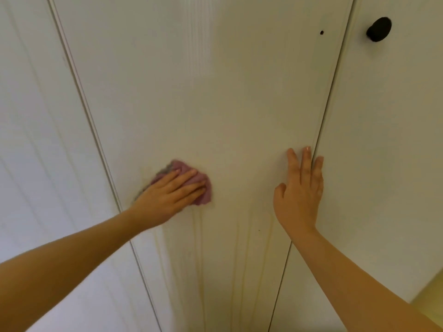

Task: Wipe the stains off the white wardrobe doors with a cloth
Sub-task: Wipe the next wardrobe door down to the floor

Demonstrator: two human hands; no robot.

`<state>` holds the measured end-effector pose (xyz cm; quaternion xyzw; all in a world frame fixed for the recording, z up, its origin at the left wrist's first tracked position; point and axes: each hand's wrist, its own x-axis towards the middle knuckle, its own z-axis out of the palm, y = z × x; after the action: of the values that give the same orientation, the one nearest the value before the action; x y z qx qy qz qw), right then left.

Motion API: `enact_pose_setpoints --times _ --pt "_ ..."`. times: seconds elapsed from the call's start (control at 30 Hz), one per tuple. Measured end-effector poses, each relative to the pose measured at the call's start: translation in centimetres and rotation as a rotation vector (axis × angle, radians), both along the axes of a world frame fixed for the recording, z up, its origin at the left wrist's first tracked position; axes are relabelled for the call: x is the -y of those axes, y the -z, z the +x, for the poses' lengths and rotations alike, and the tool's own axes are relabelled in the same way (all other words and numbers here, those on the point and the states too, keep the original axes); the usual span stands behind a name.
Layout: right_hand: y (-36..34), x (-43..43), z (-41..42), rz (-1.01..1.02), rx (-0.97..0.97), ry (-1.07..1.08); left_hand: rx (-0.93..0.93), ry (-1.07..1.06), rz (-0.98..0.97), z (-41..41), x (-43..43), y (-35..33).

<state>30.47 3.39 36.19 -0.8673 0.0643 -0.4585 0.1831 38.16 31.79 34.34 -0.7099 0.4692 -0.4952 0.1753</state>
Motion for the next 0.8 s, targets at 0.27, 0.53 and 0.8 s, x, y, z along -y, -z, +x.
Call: enact_pose_setpoints --times 0.27,0.53,0.8 --pt "-0.6 -2.4 0.5 -0.125 0.098 0.070 0.001 0.056 -0.033 -0.2 5.5 0.1" --pt "-1.0 -5.1 2.0 0.001 0.139 0.102 -0.017 0.034 -0.136 0.6 -0.1 -3.0" --pt "-2.2 -7.8 2.1 -0.242 0.231 0.040 -0.027 0.076 0.111 1.2 -3.2 0.1"
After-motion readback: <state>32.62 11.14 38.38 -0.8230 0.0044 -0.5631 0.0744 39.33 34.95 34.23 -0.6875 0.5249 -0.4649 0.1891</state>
